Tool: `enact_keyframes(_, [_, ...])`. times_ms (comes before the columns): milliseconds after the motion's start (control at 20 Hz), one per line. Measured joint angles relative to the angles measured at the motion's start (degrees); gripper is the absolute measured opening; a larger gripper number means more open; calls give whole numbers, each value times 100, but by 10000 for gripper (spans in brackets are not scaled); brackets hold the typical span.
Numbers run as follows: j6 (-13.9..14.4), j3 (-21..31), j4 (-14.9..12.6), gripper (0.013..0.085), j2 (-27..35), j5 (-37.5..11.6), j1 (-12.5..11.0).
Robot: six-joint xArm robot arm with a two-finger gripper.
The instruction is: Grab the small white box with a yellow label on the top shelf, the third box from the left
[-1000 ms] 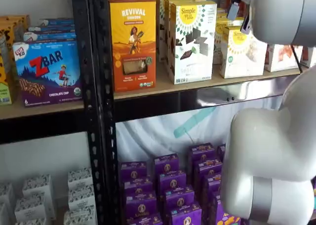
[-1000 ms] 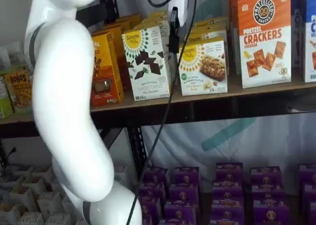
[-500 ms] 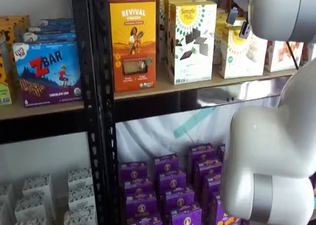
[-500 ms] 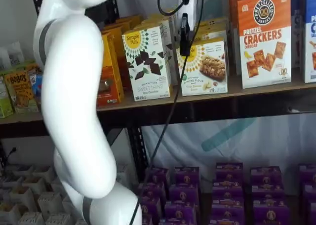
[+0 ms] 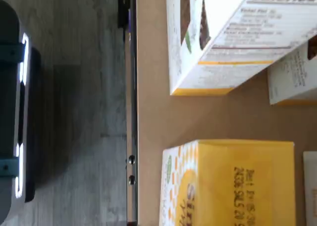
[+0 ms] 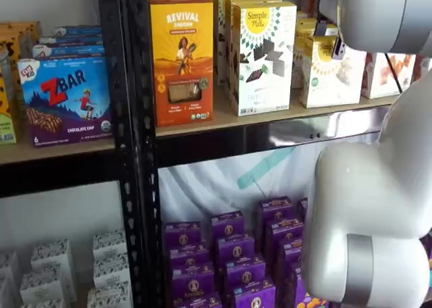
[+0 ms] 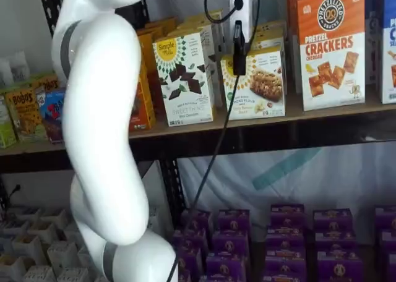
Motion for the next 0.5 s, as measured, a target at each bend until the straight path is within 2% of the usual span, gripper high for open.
enact_keyframes(500, [56, 239, -223, 850, -89, -102, 118])
